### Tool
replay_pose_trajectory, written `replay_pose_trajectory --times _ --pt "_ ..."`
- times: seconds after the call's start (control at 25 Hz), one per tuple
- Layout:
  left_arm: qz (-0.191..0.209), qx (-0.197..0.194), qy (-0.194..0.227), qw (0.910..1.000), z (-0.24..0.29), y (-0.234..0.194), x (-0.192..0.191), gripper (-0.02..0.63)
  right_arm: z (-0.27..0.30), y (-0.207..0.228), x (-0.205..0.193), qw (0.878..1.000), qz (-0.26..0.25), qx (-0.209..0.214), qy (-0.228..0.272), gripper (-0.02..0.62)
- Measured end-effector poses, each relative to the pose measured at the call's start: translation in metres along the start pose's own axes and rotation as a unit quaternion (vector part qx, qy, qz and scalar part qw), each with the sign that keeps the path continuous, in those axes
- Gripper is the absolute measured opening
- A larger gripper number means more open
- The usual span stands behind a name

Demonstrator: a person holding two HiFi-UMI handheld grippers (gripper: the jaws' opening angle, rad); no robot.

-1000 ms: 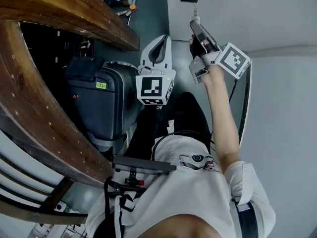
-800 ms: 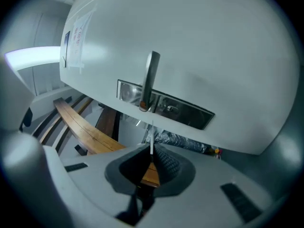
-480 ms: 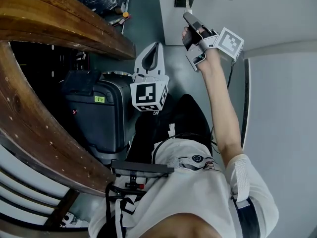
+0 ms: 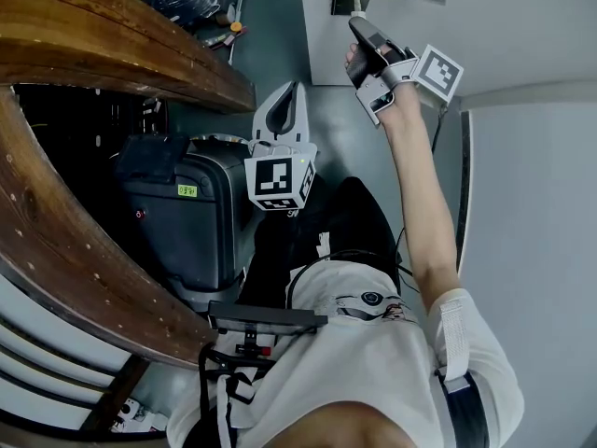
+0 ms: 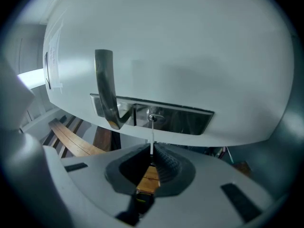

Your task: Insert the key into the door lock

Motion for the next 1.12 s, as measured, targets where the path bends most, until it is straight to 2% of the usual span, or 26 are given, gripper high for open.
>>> replay_pose_trajectory --times 0.56,1.12 --pt "-0.001 0.001 -0.004 1.0000 0.003 0.002 -0.001 0.002 0.004 0.002 0.005 1.000 0.009 0.005 0.001 0.026" --pt "-0.001 0.002 -0.009 1.0000 0.007 0.002 0.002 0.002 0.010 0.000 0.012 0.997 0.070 0.019 -0.001 0.026"
Point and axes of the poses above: the fingertips, and each gripper's own axes: z forward along the fingers, y to its right, x out of its top, the point moved 2 cm from there along -z, backward along the fingers, and after that the axes turned 6 degrees about -z, right-handed, at the moved point
